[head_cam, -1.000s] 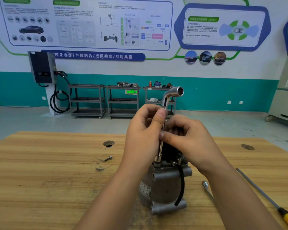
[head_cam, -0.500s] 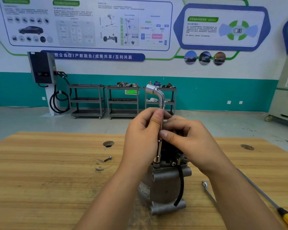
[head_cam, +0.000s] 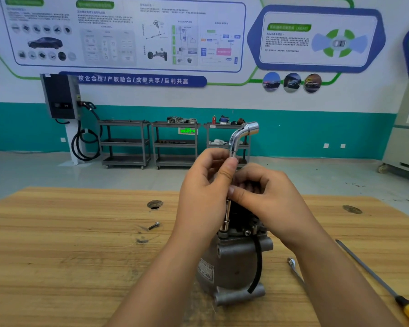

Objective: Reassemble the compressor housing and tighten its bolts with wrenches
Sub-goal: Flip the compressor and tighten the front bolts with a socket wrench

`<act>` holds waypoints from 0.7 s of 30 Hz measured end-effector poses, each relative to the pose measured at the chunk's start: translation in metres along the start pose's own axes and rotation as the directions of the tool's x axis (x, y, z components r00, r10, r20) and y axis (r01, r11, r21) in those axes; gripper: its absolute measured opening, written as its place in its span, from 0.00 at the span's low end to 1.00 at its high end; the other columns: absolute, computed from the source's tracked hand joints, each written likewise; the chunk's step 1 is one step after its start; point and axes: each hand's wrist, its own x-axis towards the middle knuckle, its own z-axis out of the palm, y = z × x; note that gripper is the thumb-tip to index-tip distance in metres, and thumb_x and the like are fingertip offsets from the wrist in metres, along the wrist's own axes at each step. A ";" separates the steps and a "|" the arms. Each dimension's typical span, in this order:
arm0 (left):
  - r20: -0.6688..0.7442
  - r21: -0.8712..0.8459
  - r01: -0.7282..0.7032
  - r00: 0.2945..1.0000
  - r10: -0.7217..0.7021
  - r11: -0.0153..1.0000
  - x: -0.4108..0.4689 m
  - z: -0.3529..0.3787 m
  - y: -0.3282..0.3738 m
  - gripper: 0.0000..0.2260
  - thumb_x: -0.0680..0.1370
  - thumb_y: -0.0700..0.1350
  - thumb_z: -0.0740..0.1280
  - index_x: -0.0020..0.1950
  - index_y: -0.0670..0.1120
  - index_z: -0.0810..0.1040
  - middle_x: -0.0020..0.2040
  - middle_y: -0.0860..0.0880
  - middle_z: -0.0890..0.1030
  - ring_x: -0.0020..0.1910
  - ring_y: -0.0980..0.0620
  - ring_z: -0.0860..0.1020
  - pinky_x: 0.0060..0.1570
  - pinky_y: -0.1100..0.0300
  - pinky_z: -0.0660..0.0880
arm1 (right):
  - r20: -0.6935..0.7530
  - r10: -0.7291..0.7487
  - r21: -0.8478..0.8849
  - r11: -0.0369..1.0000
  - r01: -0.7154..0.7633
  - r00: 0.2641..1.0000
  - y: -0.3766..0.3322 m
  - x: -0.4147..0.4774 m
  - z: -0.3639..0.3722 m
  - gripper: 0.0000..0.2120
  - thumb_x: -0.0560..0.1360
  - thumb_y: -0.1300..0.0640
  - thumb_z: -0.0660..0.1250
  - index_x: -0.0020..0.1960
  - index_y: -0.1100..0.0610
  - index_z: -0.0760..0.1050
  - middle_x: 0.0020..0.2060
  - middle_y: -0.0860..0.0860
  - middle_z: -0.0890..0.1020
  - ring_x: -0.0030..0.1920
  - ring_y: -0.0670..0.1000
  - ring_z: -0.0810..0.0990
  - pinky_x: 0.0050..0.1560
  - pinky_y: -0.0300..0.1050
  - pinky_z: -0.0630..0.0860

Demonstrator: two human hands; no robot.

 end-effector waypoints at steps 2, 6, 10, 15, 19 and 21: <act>0.002 0.015 -0.008 1.000 0.008 1.000 0.001 -0.001 -0.001 0.06 0.78 0.43 0.63 0.44 0.50 0.78 0.38 0.54 0.81 0.41 0.56 0.80 0.42 0.63 0.79 | 0.041 -0.024 -0.003 1.000 0.024 0.999 -0.002 0.000 0.000 0.07 0.71 0.59 0.70 0.45 0.48 0.79 0.41 0.54 0.79 0.41 0.52 0.77 0.42 0.44 0.75; 0.023 -0.002 -0.016 1.000 0.016 1.000 0.000 -0.001 0.000 0.08 0.79 0.44 0.61 0.44 0.49 0.79 0.38 0.53 0.81 0.42 0.52 0.80 0.43 0.58 0.78 | 0.013 -0.025 -0.001 1.000 0.025 1.000 0.000 0.000 0.000 0.05 0.70 0.60 0.71 0.40 0.50 0.78 0.37 0.53 0.78 0.37 0.50 0.75 0.39 0.44 0.73; -0.015 -0.016 -0.020 1.000 0.020 1.000 0.000 0.000 0.000 0.06 0.76 0.49 0.64 0.44 0.49 0.78 0.38 0.55 0.81 0.42 0.55 0.80 0.44 0.60 0.79 | 0.014 -0.001 -0.004 1.000 0.001 1.000 0.000 -0.002 0.002 0.06 0.70 0.56 0.70 0.46 0.54 0.80 0.41 0.57 0.80 0.42 0.55 0.78 0.44 0.54 0.77; 0.005 -0.013 -0.019 1.000 0.019 1.000 0.000 -0.001 -0.001 0.09 0.79 0.45 0.62 0.42 0.50 0.80 0.37 0.55 0.81 0.41 0.57 0.80 0.41 0.64 0.77 | 0.043 -0.054 -0.017 0.998 0.055 0.998 -0.002 -0.001 0.002 0.05 0.72 0.60 0.69 0.42 0.50 0.78 0.39 0.54 0.78 0.40 0.53 0.76 0.43 0.50 0.74; -0.019 0.003 -0.004 1.000 0.004 1.000 0.000 -0.001 -0.002 0.04 0.77 0.45 0.66 0.44 0.50 0.79 0.41 0.50 0.82 0.43 0.53 0.81 0.44 0.60 0.78 | 0.021 -0.026 -0.006 1.000 0.026 0.999 -0.001 -0.001 0.003 0.04 0.71 0.57 0.69 0.46 0.55 0.79 0.41 0.57 0.80 0.43 0.57 0.78 0.46 0.58 0.77; -0.014 0.007 -0.005 1.000 0.005 1.000 0.001 -0.002 -0.002 0.05 0.77 0.44 0.65 0.44 0.50 0.79 0.41 0.50 0.83 0.44 0.53 0.81 0.45 0.60 0.78 | 0.042 -0.029 0.013 1.000 0.029 0.999 0.000 -0.001 0.001 0.05 0.72 0.59 0.68 0.48 0.56 0.79 0.44 0.58 0.80 0.47 0.60 0.78 0.50 0.60 0.75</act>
